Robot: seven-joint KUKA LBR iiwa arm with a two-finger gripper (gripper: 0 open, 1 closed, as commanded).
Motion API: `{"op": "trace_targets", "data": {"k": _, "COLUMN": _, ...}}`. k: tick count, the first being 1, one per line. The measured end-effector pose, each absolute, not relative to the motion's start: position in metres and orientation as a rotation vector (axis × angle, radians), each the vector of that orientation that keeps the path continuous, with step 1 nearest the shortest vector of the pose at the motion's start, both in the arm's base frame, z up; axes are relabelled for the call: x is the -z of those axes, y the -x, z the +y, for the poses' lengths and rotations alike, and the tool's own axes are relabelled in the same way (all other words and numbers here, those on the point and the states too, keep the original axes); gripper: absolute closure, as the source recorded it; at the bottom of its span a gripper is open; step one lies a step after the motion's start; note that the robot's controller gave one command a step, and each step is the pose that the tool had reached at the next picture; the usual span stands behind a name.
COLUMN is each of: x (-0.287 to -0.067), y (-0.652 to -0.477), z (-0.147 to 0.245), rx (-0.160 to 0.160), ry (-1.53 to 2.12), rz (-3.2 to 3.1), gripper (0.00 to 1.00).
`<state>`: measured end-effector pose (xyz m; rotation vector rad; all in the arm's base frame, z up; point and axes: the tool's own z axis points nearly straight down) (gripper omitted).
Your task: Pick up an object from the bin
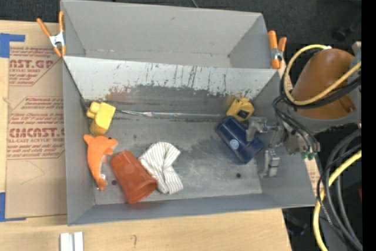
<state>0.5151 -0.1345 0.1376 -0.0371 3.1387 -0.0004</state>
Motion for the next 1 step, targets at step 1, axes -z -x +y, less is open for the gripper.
{"op": "trace_targets", "data": {"k": 1, "x": -0.121, "y": -0.5231, "z": -0.1515, "rx": 0.003, "ry": 0.044, "rz": 3.135, "gripper": 1.0}}
